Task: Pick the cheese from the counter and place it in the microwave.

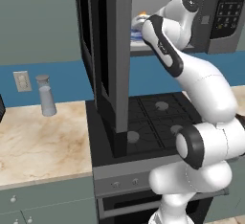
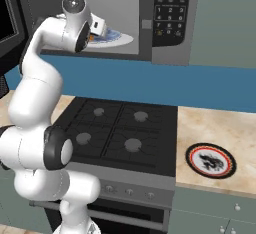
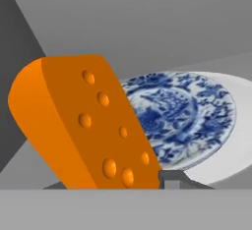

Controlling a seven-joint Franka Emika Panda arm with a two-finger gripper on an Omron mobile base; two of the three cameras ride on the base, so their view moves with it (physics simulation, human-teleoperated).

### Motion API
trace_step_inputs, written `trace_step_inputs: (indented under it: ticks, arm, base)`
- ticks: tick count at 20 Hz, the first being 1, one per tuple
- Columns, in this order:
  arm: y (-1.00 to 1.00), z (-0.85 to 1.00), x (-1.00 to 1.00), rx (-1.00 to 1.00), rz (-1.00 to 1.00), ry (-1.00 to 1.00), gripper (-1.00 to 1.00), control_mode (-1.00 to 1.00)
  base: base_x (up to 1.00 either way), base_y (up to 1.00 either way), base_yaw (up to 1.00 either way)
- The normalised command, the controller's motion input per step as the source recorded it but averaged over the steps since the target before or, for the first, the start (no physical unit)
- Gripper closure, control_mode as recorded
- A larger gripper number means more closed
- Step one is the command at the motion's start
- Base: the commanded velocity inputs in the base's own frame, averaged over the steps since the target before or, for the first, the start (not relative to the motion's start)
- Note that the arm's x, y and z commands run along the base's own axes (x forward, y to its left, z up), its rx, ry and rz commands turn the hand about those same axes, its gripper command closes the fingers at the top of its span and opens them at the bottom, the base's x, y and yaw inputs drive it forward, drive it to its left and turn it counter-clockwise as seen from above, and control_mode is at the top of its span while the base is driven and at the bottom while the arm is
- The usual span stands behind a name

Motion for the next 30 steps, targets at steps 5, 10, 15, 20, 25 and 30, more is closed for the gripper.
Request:
trace_step_inputs:
  ticks: [5,10,15,20,25,30]
  arm:
    - [0.29,-0.03,0.45,-0.04,0.0,0.0,1.0,-1.0]
    - [0.16,-0.28,0.45,-0.06,0.0,0.0,1.0,-1.0]
    - [0.0,-0.1,0.15,-0.07,0.0,0.0,1.0,-1.0]
    - [-0.02,-0.14,0.16,-0.06,0.0,0.05,1.0,-1.0]
    - [-0.06,-0.18,0.36,-0.02,0.0,0.04,1.0,-1.0]
    - [-0.05,-0.02,0.23,0.0,0.0,0.02,1.0,-1.0]
  base:
    - [0.0,0.0,0.0]
    - [0.0,0.0,0.0]
    - [0.0,0.0,0.0]
    - [0.0,0.0,0.0]
    - [0.0,0.0,0.0]
    - [0.0,0.0,0.0]
